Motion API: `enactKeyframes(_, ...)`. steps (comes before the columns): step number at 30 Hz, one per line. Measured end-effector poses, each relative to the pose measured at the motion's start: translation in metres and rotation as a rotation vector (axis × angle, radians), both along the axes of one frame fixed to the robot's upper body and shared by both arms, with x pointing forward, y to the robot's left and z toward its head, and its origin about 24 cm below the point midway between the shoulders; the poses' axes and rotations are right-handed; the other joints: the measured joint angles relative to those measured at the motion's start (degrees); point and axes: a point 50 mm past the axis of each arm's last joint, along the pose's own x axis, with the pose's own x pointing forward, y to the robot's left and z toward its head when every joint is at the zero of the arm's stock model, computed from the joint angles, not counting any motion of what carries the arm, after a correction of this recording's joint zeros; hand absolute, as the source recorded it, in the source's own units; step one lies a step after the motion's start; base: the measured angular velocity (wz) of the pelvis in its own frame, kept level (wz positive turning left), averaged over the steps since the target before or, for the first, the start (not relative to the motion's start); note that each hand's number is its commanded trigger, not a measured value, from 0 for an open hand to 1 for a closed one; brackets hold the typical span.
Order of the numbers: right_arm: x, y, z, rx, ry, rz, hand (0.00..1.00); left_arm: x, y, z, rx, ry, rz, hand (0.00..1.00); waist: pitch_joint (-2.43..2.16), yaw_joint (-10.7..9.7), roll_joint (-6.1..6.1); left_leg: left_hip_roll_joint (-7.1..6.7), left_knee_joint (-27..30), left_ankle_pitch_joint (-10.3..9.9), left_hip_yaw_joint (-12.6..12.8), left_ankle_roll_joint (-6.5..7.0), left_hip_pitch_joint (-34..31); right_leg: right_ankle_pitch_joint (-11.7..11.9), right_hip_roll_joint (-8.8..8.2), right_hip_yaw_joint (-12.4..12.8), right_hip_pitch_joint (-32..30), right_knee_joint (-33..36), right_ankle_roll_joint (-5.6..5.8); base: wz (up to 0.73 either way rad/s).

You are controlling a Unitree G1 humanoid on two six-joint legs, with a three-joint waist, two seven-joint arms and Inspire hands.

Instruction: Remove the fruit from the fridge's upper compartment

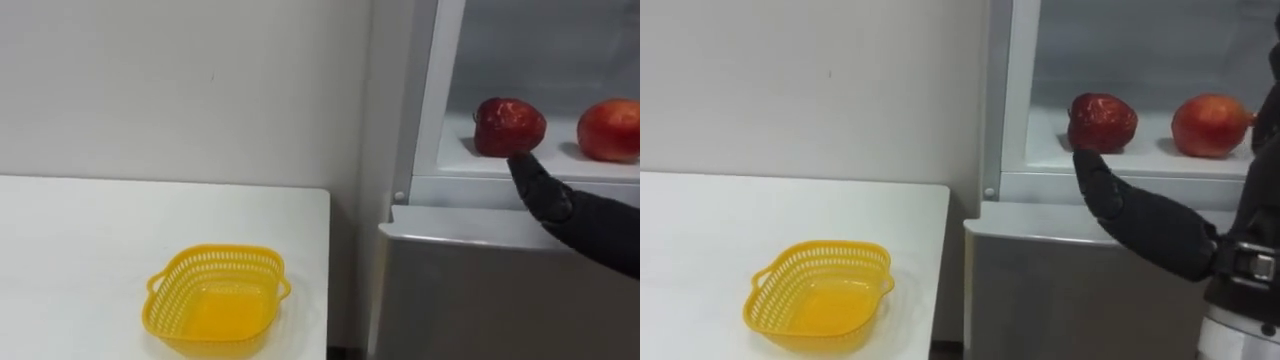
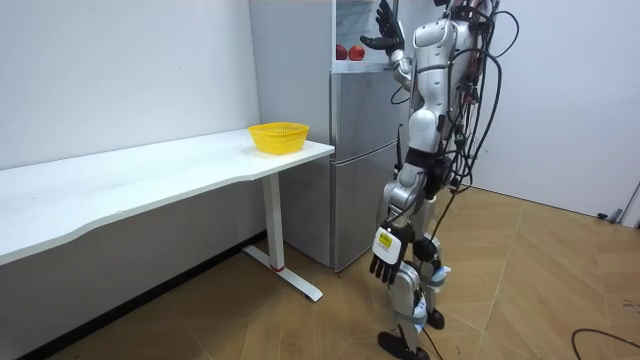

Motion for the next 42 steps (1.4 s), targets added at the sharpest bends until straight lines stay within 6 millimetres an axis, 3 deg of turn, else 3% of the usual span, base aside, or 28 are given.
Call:
enactKeyframes(7, 0.015, -0.009, -0.008, 0.016, 0.08, -0.004, 0.0, 0.007, 0.0, 0.0, 0.0, -0.014, -0.016, 0.0, -0.25, 0.23, -0.75, -0.09, 0.16, 0.0, -0.83, 0.0, -0.06, 0.01, -0.1, -0.69, 0.59, 0.1, 0.0, 0.06)
enactKeyframes(13, 0.017, -0.016, -0.008, 0.055, 0.107, -0.01, 0.0, 0.001, 0.001, 0.001, -0.001, 0.003, -0.004, 0.0, -0.32, 0.44, -0.78, -0.09, 0.22, 0.0, -0.9, 0.0, 0.04, 0.0, -0.08, -0.8, 0.75, 0.17, 0.0, 0.0)
enactKeyframes(17, 0.03, -0.022, -0.004, 0.067, 0.118, -0.046, 0.0, -0.003, 0.002, 0.001, 0.005, 0.026, -0.004, 0.0, -0.39, 0.38, -1.06, -0.1, 0.41, 0.0, -0.9, 0.0, 0.13, 0.01, -0.13, -0.98, 0.83, 0.21, 0.0, 0.0)
enactKeyframes(22, 0.036, -0.023, 0.002, 0.062, 0.12, -0.057, 0.0, -0.005, 0.002, 0.001, 0.008, 0.039, 0.002, 0.0, -0.36, 0.59, -1.2, -0.12, 0.6, 0.0, -0.97, 0.0, 0.13, 0.0, -0.2, -1.19, 0.73, 0.07, 0.0, 0.0)
enactKeyframes(27, 0.043, -0.027, -0.003, 0.037, 0.177, -0.059, 0.0, -0.003, 0.003, 0.001, 0.011, 0.033, 0.009, 0.0, -0.34, 1.55, -1.32, -0.16, 0.65, 0.0, -1.1, 0.0, 0.09, 0.0, -0.25, -1.28, 0.77, 0.0, 0.0, 0.0)
enactKeyframes(42, 0.059, -0.032, -0.01, -0.003, 0.292, -0.061, 0.0, 0.005, 0.009, 0.002, 0.011, 0.018, 0.023, 0.0, -0.16, 1.81, -1.88, -0.23, 0.66, 0.0, -1.92, 0.0, -0.56, -0.01, -0.37, -2.42, 0.73, 0.05, 0.02, 0.02)
